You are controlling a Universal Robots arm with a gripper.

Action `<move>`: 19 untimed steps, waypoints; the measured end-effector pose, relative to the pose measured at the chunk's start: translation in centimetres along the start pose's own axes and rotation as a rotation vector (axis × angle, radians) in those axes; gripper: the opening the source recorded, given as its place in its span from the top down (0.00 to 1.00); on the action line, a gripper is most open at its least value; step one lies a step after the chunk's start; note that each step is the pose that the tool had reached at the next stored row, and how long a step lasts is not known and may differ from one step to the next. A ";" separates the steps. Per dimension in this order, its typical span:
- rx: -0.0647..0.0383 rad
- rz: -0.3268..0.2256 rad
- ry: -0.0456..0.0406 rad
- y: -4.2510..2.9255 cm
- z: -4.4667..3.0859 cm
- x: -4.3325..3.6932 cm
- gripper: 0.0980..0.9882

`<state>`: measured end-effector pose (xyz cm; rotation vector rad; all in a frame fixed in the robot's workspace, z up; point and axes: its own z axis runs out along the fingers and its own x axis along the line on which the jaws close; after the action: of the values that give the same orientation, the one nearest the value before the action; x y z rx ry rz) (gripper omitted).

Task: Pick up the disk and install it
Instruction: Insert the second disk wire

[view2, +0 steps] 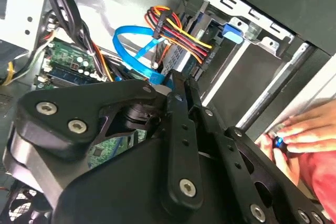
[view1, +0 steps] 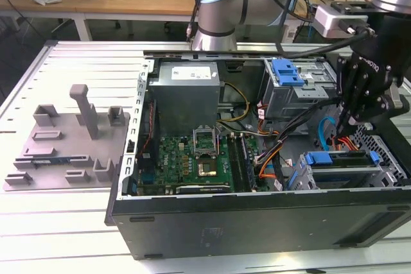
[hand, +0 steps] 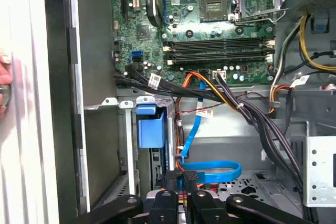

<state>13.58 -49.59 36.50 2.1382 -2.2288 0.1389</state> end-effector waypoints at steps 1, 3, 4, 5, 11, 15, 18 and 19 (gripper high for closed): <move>-0.001 0.001 -0.0180 -0.01 0.02 0.17 0.93; -0.003 0.003 -0.0746 -0.04 0.06 0.65 0.93; -0.004 0.003 -0.1021 -0.04 0.08 0.85 0.93; -0.005 0.004 -0.1168 -0.05 0.10 0.94 0.93; -0.009 0.007 -0.2324 -0.15 0.24 2.40 0.93; -0.012 0.007 -0.2318 -0.26 0.31 3.05 0.93; -0.017 0.007 -0.2253 -0.31 0.35 3.43 0.93; -0.019 0.007 -0.2192 -0.32 0.36 3.55 0.93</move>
<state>13.77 -53.17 36.49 2.2338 -2.3390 -0.1228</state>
